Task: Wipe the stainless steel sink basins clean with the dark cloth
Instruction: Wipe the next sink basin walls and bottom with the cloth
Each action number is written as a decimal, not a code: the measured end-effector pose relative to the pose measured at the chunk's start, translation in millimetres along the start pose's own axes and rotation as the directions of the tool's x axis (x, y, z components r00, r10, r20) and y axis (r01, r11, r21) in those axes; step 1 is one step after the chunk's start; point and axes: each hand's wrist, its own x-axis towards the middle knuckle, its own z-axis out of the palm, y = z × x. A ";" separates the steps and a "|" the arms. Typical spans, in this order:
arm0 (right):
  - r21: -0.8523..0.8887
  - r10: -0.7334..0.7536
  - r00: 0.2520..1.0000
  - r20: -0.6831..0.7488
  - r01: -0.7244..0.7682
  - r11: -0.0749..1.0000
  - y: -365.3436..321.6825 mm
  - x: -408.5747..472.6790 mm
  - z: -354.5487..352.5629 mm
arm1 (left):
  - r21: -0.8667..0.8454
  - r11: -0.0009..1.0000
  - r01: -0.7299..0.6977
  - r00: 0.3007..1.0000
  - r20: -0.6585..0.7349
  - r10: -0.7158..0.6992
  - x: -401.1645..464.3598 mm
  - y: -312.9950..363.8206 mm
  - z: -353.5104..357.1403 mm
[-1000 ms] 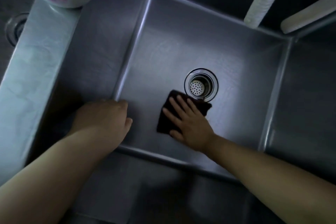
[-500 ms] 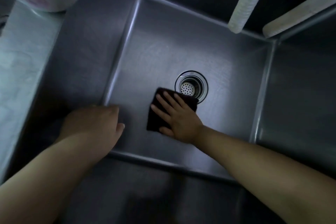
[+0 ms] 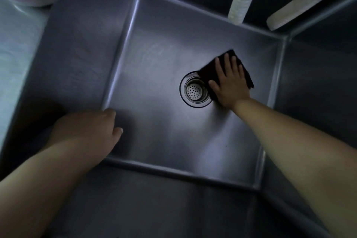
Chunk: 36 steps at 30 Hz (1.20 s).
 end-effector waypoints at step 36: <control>-0.062 -0.337 0.941 -0.024 0.335 0.940 -198.3 47.5 -1.0 | -0.025 0.995 0.100 0.995 0.002 -0.100 -3.3 5.4 -9.6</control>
